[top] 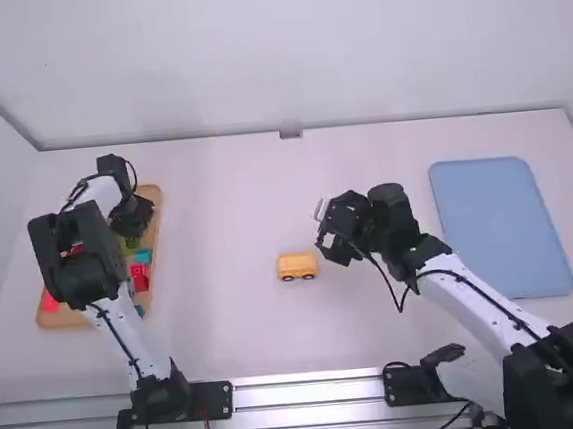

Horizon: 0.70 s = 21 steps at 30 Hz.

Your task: Assemble lego blocks to make yellow taxi

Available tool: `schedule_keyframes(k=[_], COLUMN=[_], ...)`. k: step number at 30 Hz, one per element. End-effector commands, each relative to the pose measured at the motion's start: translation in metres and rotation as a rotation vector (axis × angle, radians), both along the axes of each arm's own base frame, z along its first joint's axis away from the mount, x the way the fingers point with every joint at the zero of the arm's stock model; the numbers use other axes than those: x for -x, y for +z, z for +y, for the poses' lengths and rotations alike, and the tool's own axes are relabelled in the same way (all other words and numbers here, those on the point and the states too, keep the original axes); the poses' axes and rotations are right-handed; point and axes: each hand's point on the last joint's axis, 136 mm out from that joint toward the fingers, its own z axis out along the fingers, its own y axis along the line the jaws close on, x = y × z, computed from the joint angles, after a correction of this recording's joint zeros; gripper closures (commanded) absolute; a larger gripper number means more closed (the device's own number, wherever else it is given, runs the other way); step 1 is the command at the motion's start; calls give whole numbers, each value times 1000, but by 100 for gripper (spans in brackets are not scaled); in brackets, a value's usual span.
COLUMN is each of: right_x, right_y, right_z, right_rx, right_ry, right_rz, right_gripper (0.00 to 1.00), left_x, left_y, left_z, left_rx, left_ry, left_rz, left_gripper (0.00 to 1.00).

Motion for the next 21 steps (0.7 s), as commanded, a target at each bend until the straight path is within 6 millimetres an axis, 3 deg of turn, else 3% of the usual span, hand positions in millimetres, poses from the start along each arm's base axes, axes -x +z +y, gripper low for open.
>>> schedule_keyframes(k=[1,4,8,12,14,15,18,19,21], right_x=[-1,-1,-6,-16,-19,-26,-36,-36,-46], right_y=[10,10,17,33,35,37,39,39,44], right_z=[3,3,5,9,10,12,18,18,20], right_rx=[-20,-21,-81,-204,-227,-269,-383,-383,-495], right_ry=[7,7,-41,-120,-133,-151,-120,-120,-90], right_rz=[-16,-16,6,34,39,50,90,90,127], right_gripper=[1,2,1,2,1,1,1,1,1], left_x=[3,-1,-5,-16,-16,-17,-19,-19,-20], left_y=[-3,4,27,76,85,105,142,142,160], left_z=[0,4,5,-10,-14,-24,-57,-57,-93], left_rx=[-14,-41,-64,-76,-84,-112,-157,-157,-173], left_ry=[-18,-49,-79,-204,-218,-263,-414,-414,-597], left_rz=[13,-1,-34,-139,-156,-192,-308,-308,-418], left_gripper=[72,69,65,67,68,70,71,71,71])
